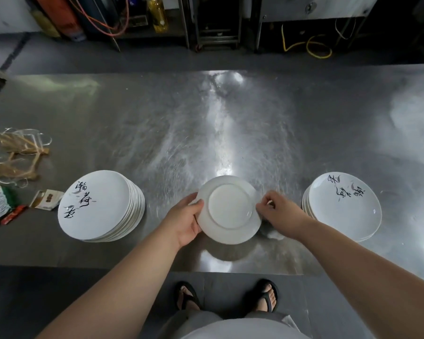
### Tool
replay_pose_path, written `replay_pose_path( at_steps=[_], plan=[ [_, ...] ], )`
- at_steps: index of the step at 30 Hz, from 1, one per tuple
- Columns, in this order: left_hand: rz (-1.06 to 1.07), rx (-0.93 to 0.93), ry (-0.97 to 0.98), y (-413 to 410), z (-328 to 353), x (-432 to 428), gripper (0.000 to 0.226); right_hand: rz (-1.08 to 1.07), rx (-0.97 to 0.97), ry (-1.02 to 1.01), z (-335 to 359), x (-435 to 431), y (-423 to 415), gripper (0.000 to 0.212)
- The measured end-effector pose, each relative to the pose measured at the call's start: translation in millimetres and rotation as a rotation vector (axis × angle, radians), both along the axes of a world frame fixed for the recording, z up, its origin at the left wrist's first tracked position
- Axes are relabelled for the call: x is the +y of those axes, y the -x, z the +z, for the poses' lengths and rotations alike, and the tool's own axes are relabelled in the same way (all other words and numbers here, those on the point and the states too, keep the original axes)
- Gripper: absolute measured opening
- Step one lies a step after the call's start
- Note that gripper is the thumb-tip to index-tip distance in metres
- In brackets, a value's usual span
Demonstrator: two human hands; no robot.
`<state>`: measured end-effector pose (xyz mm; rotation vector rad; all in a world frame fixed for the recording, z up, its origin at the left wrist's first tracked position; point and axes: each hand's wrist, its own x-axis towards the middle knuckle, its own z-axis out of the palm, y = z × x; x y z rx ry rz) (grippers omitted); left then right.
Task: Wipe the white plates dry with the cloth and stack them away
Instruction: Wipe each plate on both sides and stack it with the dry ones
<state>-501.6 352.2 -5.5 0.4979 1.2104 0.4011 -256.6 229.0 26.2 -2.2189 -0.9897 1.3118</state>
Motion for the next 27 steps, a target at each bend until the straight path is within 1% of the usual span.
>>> replay_pose_path(
  at_steps=[1, 2, 3, 5, 6, 7, 8, 9, 10, 11, 12, 13, 15, 16, 20, 22, 25, 27],
  plan=[
    [-0.019, -0.011, -0.008, 1, 3, -4, 0.036, 0.017, -0.058, 0.032, 0, -1, 1, 0.021],
    [-0.029, -0.018, -0.018, 2, 5, -7, 0.034, -0.019, -0.096, 0.032, 0, -2, 2, 0.024],
    [-0.034, -0.033, -0.023, 2, 7, -8, 0.032, -0.102, -0.097, 0.004, 3, -2, 4, 0.028],
    [-0.044, -0.049, -0.036, 3, 10, -11, 0.028, -0.261, -0.098, -0.14, 10, 1, 13, 0.034],
    [-0.054, -0.048, -0.045, 3, 12, -13, 0.027, -0.267, -0.115, -0.249, 14, 1, 21, 0.037],
    [-0.062, -0.051, -0.049, 2, 14, -15, 0.025, -0.203, -0.131, -0.358, 16, -1, 31, 0.042],
    [-0.068, -0.048, -0.056, 1, 16, -16, 0.024, -0.072, -0.136, -0.45, 19, -5, 44, 0.049],
    [-0.071, -0.053, -0.066, -1, 19, -18, 0.022, 0.12, -0.154, -0.482, 18, -11, 58, 0.058],
    [-0.07, -0.064, -0.079, -3, 21, -20, 0.021, 0.348, -0.226, -0.47, 17, -18, 74, 0.069],
    [-0.069, -0.083, -0.088, -4, 24, -21, 0.021, 0.564, -0.358, -0.456, 14, -24, 87, 0.079],
    [-0.067, -0.097, -0.097, -4, 27, -22, 0.021, 0.72, -0.498, -0.459, 11, -29, 95, 0.085],
    [-0.07, -0.111, -0.107, -4, 30, -23, 0.021, 0.798, -0.572, -0.45, 11, -30, 98, 0.087],
    [-0.069, -0.142, -0.109, -2, 35, -25, 0.022, 0.819, -0.548, -0.381, 11, -22, 90, 0.087],
    [-0.064, -0.154, -0.106, -2, 37, -25, 0.022, 0.793, -0.534, -0.338, 9, -15, 81, 0.086],
    [-0.006, -0.151, -0.102, -12, 42, -25, 0.019, 0.547, -0.528, -0.242, 4, 8, 60, 0.086],
    [0.034, -0.143, -0.116, -17, 43, -24, 0.016, 0.597, -0.502, -0.253, 9, 0, 70, 0.091],
    [0.079, -0.138, -0.125, -16, 43, -21, 0.015, 0.801, -0.464, -0.334, 24, -23, 86, 0.101],
    [0.067, -0.148, -0.113, -13, 44, -21, 0.017, 0.818, -0.476, -0.337, 24, -22, 78, 0.099]
  ],
)
